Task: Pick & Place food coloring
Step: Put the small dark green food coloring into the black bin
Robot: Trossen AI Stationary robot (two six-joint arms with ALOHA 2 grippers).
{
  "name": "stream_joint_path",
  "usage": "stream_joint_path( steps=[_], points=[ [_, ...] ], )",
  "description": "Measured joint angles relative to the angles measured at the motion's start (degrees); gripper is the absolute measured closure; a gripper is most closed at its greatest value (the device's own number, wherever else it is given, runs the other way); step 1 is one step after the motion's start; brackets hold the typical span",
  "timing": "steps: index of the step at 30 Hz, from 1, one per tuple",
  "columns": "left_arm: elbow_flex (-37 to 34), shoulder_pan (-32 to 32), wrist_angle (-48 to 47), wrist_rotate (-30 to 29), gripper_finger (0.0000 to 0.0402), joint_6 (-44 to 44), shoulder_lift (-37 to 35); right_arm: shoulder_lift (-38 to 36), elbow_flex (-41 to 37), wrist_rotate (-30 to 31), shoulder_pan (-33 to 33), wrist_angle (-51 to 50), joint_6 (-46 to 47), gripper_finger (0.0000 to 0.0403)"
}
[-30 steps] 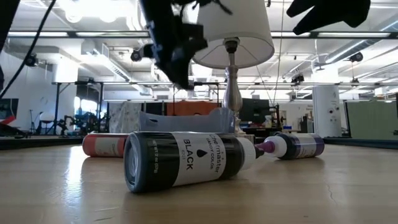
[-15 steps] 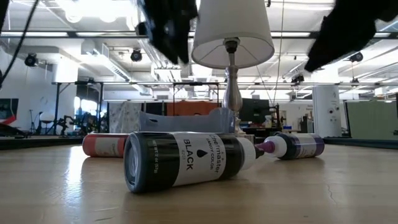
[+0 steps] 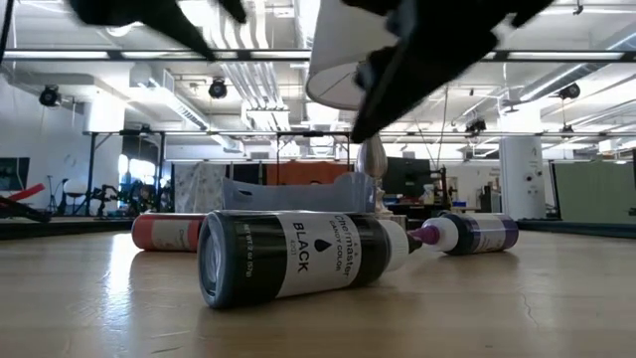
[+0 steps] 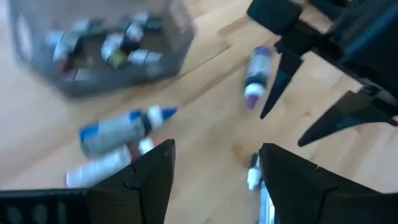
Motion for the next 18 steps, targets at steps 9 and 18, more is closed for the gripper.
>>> stream_joint_path(
  steps=[9,18],
  points=[
    [-8.53,-6.72,1.23,-0.52,0.0191,-20.38,0.31,11.26,11.35,-6.23,-1.00,-7.04,-8.94,0.0184],
    [-9.31,-7.40,-0.61,-0.41,0.0191,-17.93,0.29,17.61,15.46,-7.91,-1.62,-7.75,-7.39,0.0214]
  ],
)
